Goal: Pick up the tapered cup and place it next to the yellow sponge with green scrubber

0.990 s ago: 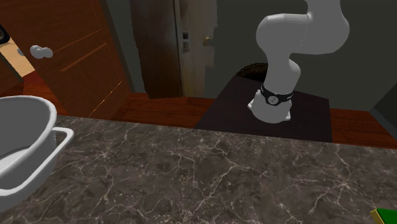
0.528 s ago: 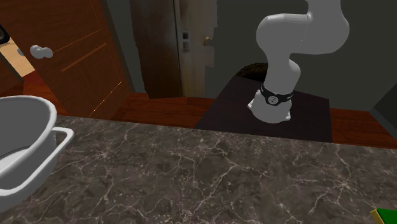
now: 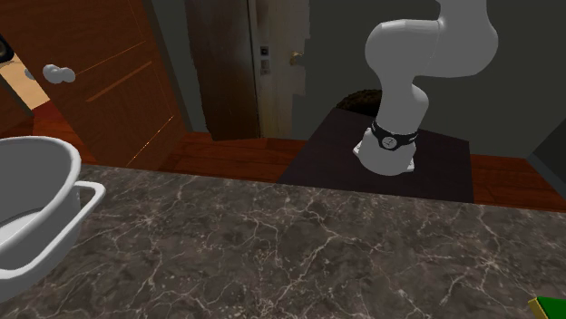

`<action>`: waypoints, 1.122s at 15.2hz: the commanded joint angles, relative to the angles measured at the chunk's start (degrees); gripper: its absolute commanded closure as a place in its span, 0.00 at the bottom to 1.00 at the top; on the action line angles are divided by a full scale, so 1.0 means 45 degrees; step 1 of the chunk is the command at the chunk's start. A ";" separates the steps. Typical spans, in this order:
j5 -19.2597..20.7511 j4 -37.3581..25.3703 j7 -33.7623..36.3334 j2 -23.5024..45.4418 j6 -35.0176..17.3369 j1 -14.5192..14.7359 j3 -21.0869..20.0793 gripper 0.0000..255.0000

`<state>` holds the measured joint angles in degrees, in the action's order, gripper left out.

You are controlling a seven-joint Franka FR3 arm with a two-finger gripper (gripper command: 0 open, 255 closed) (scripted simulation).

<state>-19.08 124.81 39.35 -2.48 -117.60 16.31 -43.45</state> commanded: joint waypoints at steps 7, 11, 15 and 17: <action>0.0281 0.0539 0.0047 0.0616 -0.1061 0.0057 -0.0092 1.00; 0.0282 0.0539 0.0047 0.0616 -0.1061 0.0057 -0.0092 1.00; 0.0282 0.0538 0.0048 0.0617 -0.1061 0.0057 -0.0092 0.00; 0.0282 0.0538 0.0048 0.0616 -0.1060 0.0057 -0.0092 0.00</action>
<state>-17.82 127.23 39.57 0.29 -122.37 16.57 -43.86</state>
